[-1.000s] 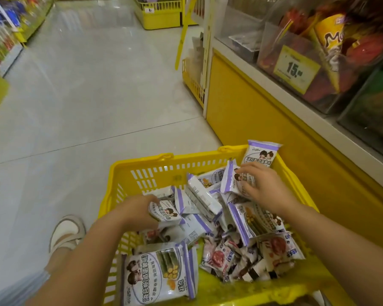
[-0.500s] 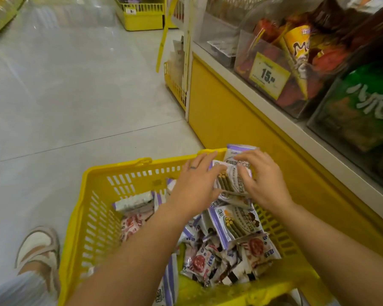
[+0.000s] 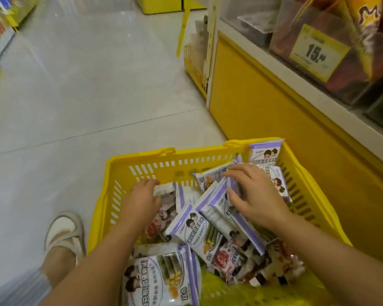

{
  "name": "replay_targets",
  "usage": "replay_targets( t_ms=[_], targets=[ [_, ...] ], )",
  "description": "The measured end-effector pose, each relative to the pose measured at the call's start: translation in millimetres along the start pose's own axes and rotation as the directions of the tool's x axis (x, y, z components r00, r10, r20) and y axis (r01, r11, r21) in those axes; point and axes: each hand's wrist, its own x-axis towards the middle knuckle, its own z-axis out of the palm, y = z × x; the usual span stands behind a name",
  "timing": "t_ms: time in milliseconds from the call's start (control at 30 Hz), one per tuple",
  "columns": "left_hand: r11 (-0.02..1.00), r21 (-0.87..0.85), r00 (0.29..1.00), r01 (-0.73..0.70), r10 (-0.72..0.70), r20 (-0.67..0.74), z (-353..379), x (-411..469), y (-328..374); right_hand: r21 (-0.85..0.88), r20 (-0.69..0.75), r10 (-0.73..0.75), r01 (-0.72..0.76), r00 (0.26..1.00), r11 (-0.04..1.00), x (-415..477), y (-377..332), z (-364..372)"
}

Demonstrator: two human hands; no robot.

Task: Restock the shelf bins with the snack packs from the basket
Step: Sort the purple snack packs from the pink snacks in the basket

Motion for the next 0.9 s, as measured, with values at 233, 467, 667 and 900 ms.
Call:
replay_targets(
  t_ms=[233, 467, 667, 900],
  targets=[
    [0.985, 0.173, 0.992, -0.012, -0.009, 0.123, 27, 11, -8, -0.011, 0.423, -0.151, 0.172, 0.894, 0.985, 8, -22, 46],
    [0.947, 0.317, 0.983, -0.049, -0.01, 0.184, 39, 17, -8, -0.165, 0.669, -0.178, 0.378, 0.721, 0.911, 22, -32, 70],
    [0.978, 0.205, 0.987, -0.032, -0.001, 0.161, 26, 18, -3, -0.232, 0.692, -0.161, 0.427, 0.704, 0.874, 26, -33, 61],
    [0.995, 0.08, 0.995, -0.052, 0.045, 0.089, -57, -3, 11, 0.115, 0.295, -0.019, -0.016, 0.955, 0.993, 28, -45, 18]
  ],
)
